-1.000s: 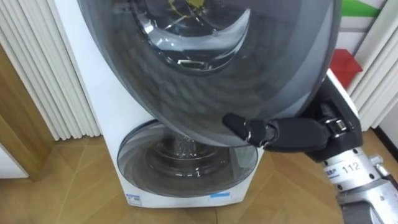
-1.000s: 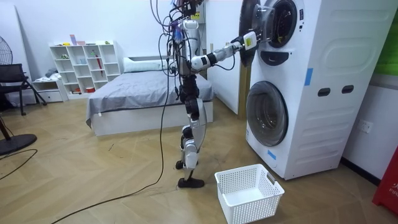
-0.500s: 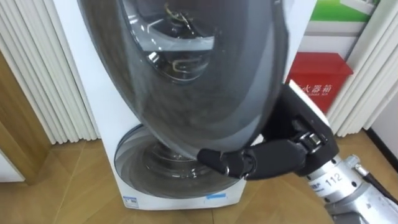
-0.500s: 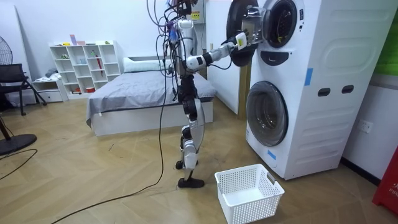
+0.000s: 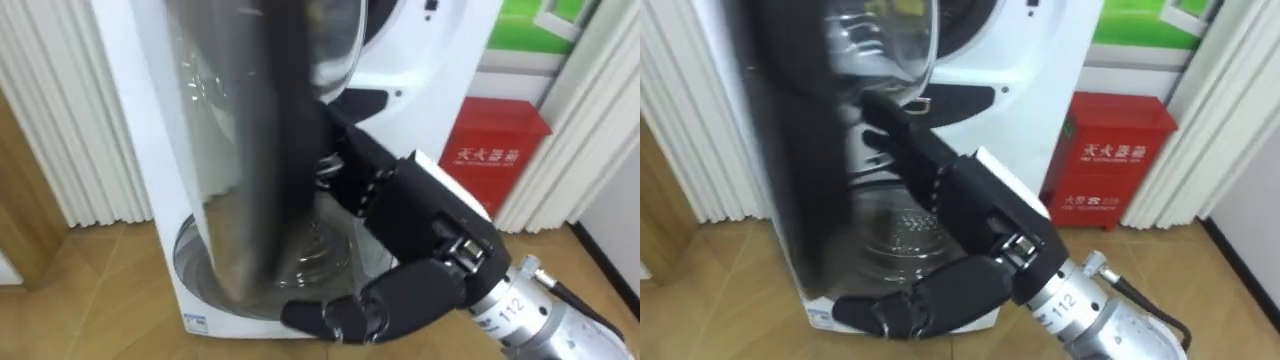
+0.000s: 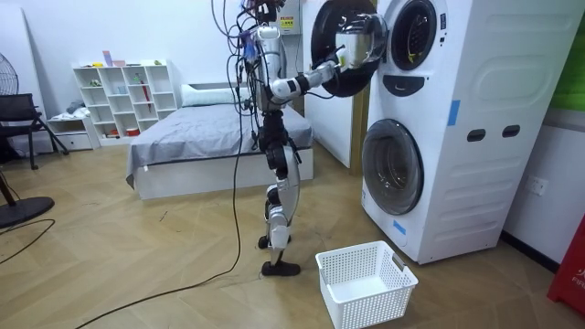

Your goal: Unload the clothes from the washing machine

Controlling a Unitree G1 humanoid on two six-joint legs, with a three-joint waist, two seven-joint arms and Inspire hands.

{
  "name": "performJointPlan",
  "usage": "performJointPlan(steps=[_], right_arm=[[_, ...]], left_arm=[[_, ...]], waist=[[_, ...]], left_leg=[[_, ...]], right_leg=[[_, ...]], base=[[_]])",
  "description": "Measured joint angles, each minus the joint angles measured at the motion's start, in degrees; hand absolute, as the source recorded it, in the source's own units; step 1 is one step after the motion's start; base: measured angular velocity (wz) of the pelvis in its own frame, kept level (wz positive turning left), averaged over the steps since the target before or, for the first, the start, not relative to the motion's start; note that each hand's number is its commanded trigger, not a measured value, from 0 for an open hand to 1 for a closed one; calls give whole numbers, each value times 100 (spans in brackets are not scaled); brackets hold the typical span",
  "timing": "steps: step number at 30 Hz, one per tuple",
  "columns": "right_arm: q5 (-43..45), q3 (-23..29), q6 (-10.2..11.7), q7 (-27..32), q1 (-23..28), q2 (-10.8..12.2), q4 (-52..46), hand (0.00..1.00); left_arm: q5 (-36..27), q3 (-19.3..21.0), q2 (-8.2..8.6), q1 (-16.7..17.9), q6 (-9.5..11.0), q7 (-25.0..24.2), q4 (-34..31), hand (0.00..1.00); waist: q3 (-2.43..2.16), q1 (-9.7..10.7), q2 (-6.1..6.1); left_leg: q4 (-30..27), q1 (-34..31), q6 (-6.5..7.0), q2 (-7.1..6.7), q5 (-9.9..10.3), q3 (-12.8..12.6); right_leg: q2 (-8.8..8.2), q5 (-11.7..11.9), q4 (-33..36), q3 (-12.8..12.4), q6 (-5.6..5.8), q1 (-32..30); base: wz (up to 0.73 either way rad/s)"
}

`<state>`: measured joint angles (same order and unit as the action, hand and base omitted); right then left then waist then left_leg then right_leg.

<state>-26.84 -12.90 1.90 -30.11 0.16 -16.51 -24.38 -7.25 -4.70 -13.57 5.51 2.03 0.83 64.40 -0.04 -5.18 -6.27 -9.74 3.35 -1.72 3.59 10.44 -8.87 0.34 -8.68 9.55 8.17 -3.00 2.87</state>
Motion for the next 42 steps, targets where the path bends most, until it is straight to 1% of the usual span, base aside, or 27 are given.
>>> performJointPlan(steps=[2, 3, 5, 7, 8, 10, 12, 13, 14, 16, 23, 31, 33, 37, 42], right_arm=[[46, -353, -87, -176, -84, -17, 9, 0], [95, -433, -99, -233, -95, -14, 7, 0], [255, -594, -157, -385, -158, -10, 8, 0], [313, -608, -196, -440, -189, -4, 9, 0], [355, -608, -205, -458, -189, -9, 13, 0], [368, -604, -249, -510, -190, -28, 21, 0], [368, -604, -289, -526, -190, -59, 23, 0], [368, -604, -313, -532, -190, -83, 24, 0], [368, -604, -331, -551, -190, -90, 35, 0], [368, -604, -332, -562, -192, -105, 37, 0], [368, -604, -332, -561, -192, -116, 46, 0], [481, -603, -332, -564, -192, -132, 78, 0], [523, -602, -335, -532, -192, -186, 127, 0], [825, -402, -336, -289, -190, -203, 126, 0], [1527, -79, -332, 251, -98, -194, 129, 0]], left_arm=[[0, 4, -16, -37, 26, 8, 18, 0], [0, 9, -18, -49, 50, 13, 45, 0], [-2, 50, -21, -51, 85, 17, 115, 0], [-42, 155, -28, -37, 94, 16, 206, 0], [-98, 182, -52, 18, 78, 16, 231, 0], [-100, 226, -73, 142, 48, 10, 250, 0], [-99, 226, -57, 199, -18, 7, 272, 0], [-98, 225, -37, 202, -55, 5, 282, 0], [-98, 225, -33, 202, -76, 5, 284, 0], [-99, 226, -37, 195, -79, 8, 279, 0], [-103, 226, -37, 152, -78, 29, 277, 0], [-99, 263, -36, 169, -79, 21, 274, 0], [-101, 274, -46, 180, -79, 14, 273, 0], [-100, 421, -40, 300, -80, 30, 264, 0], [-111, 480, -6, 297, -92, 37, 275, 0]], waist=[[12, -189, -8], [6, -226, -20], [3, -445, -44], [10, -517, -41], [27, -519, -25], [41, -548, -6], [73, -577, 38], [91, -578, 64], [99, -581, 76], [102, -585, 81], [79, -581, 48], [79, -605, 48], [72, -583, 38], [46, -519, 0], [52, -371, 10]], left_leg=[[-17, -48, -15, 0, -21, 98], [-31, -77, -16, -5, -22, 140], [-39, -91, -15, -20, -22, 250], [-57, -119, -13, -37, -20, 350], [-67, -118, -9, -44, -17, 430], [-58, -120, -10, -40, -12, 434], [-54, -153, -14, -38, -9, 440], [-57, -178, -14, -41, -8, 441], [-57, -193, -14, -45, -8, 441], [-64, -225, -15, -49, -9, 444], [-63, -222, -15, -53, -9, 448], [-42, -182, -15, -48, -9, 439], [-35, -176, -15, -51, -9, 439], [-24, -164, -14, -54, -10, 418], [-14, -123, -12, -67, -10, 428]], right_leg=[[-3, -10, -10, 72, -18, 0], [-3, -13, -16, 94, -22, 0], [-5, -13, -83, 151, -22, 35], [-23, -13, -90, 240, -20, 59], [-27, -14, -96, 311, -18, 100], [-23, -17, -99, 319, -13, 100], [-21, -18, -100, 324, -13, 99], [-23, -19, -109, 334, -12, 88], [-23, -20, -141, 334, -12, 89], [-21, -21, -190, 335, -13, 88], [-24, -24, -190, 340, -11, 91], [-22, -24, -170, 335, -12, 110], [-25, -24, -171, 342, -11, 116], [-24, -24, -181, 313, -11, 107], [-37, -25, -176, 315, -7, 113]], base=[[23], [28], [22], [27], [32], [12], [2], [3], [3], [0], [0], [0], [0], [-2], [0]])
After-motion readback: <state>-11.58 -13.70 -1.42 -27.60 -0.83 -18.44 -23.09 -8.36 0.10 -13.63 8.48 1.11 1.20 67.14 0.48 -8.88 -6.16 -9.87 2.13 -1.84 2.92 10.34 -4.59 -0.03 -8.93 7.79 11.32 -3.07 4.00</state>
